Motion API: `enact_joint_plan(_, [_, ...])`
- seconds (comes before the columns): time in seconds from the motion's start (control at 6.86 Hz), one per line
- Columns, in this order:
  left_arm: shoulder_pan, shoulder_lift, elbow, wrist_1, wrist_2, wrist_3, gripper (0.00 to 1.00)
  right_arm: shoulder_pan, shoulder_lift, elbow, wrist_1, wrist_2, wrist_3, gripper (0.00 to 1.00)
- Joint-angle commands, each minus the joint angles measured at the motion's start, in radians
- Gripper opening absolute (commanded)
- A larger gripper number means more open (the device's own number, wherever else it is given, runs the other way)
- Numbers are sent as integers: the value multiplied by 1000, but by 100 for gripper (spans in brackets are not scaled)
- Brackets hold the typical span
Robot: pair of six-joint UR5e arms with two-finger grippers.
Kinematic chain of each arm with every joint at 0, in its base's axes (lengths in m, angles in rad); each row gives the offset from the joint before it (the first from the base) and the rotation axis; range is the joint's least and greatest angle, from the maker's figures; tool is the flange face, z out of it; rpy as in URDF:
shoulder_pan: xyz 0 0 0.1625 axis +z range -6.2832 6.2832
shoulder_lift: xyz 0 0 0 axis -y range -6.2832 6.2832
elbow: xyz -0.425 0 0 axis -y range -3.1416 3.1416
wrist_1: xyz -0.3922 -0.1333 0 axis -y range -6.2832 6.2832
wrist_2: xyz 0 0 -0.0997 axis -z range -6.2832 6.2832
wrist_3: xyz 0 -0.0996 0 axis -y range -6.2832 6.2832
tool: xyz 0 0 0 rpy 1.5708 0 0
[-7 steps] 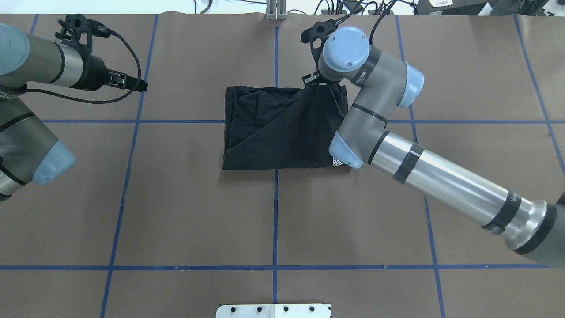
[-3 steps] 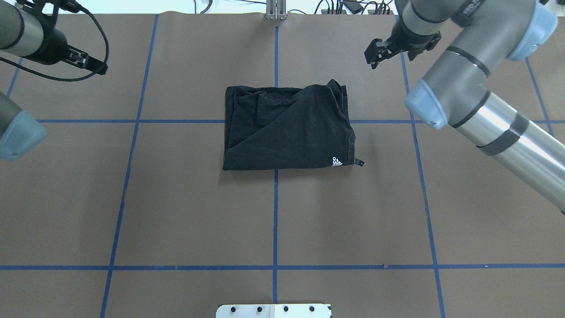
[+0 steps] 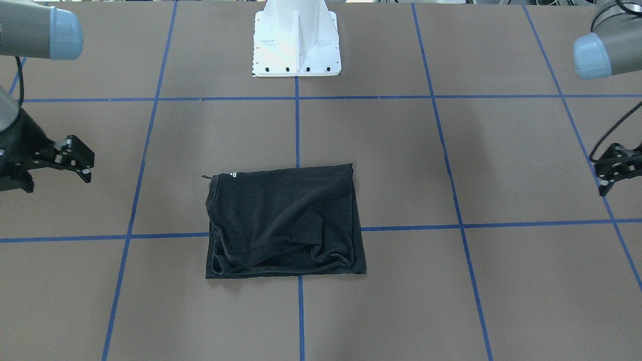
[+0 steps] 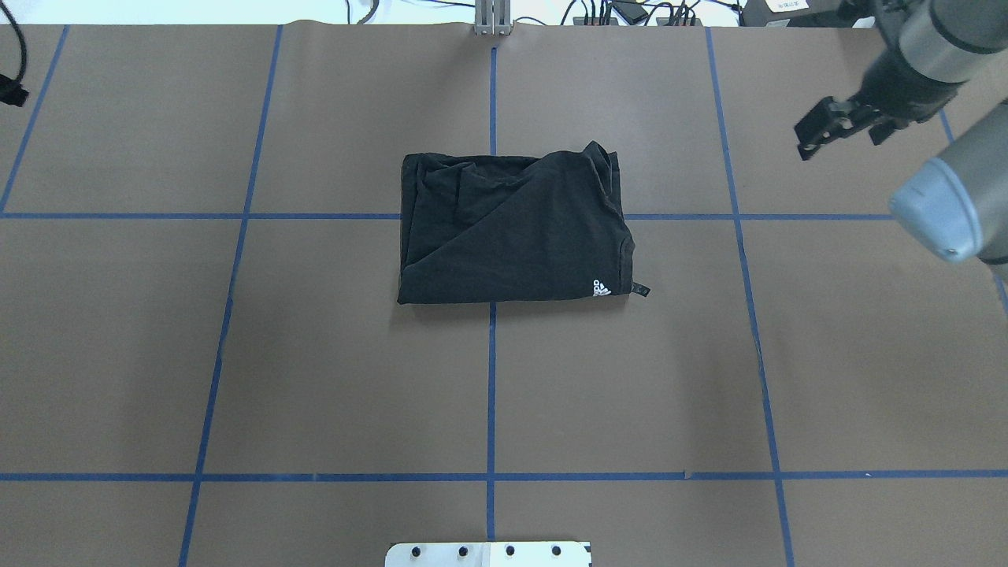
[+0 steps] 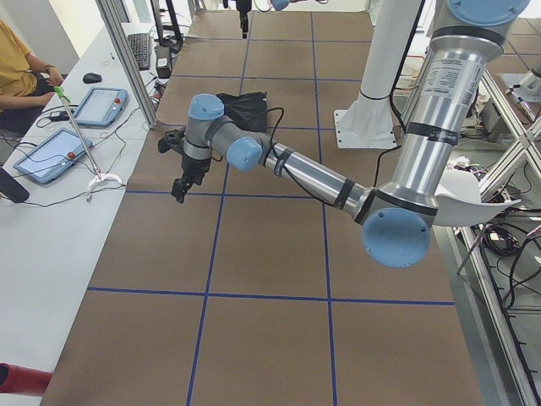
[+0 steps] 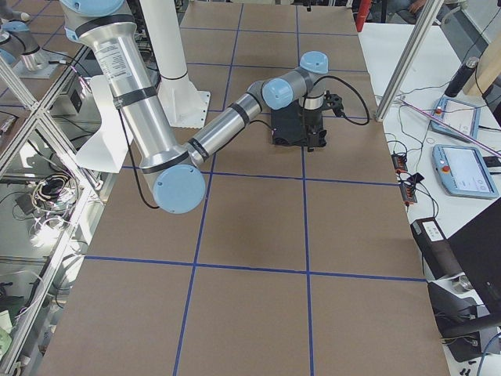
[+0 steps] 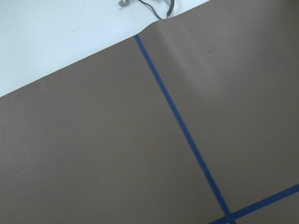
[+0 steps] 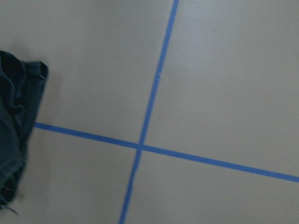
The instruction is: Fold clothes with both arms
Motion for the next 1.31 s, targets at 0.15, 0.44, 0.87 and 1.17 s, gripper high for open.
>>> enact_joint_plan(0.15, [-261, 25, 251, 4, -9, 370, 100, 262, -337, 50, 15, 28, -440, 100])
enact_joint_plan(0.44, [-335, 119, 263, -7, -111, 437, 100, 418, -508, 22, 16, 74, -568, 100])
enact_joint_plan(0.87, [-335, 204, 254, -13, -226, 309, 100, 431, -618, -51, 101, 82, -565, 100])
enact_joint_plan(1.17, [-334, 205, 250, -16, -226, 296, 100, 431, -614, -87, 201, 83, -559, 100])
